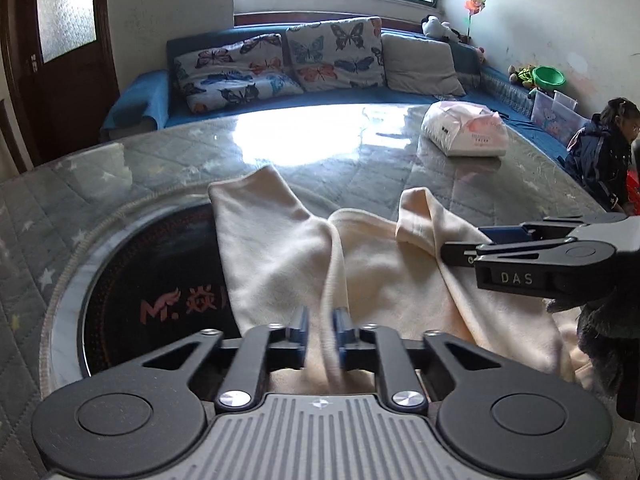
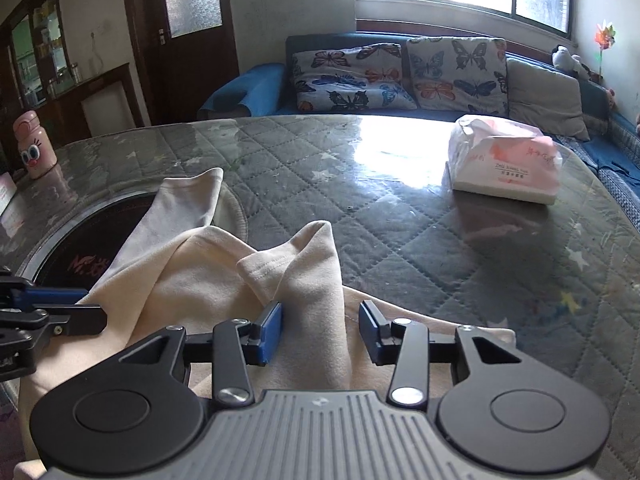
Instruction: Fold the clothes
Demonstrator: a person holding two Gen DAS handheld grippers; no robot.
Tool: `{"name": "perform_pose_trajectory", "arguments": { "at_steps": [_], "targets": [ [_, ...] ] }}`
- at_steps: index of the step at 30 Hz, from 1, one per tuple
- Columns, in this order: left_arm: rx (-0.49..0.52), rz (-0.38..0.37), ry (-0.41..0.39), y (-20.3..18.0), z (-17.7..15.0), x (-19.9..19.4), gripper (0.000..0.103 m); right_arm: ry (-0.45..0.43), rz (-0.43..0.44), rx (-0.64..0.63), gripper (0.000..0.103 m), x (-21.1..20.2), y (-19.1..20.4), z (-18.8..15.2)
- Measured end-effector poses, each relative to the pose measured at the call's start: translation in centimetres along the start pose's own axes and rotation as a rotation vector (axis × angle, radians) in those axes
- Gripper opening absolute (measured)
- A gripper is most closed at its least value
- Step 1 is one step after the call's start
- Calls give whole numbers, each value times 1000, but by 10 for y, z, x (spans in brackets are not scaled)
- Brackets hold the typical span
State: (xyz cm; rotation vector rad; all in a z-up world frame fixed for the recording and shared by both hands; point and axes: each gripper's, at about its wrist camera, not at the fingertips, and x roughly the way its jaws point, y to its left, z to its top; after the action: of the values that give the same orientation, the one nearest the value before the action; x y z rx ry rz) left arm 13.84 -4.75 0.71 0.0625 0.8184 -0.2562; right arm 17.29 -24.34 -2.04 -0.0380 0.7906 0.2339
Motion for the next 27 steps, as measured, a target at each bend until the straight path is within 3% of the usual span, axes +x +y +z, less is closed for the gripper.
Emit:
{"name": "perform_pose_trajectory", "arguments": {
  "at_steps": [1,5,11,17,27],
  "targets": [
    [-2,-1,-3,0,-1,-1,6,2,10,0,27,-1,1,0],
    [-17,1,-24,3,-4,-10,3,-12,24,-13,10,-6,6,0],
    [-56,23,-70,16,-10,-34,3,-87,-14,-38,8,-34,8,-3],
    [-114,51,-121,38,-28,-68,3,-190,-69,-42,8,-93,-5,-13],
    [-195,95,-147,74,-79,-130,3,-290,-175,-52,8,-196,-28,-64]
  ]
}}
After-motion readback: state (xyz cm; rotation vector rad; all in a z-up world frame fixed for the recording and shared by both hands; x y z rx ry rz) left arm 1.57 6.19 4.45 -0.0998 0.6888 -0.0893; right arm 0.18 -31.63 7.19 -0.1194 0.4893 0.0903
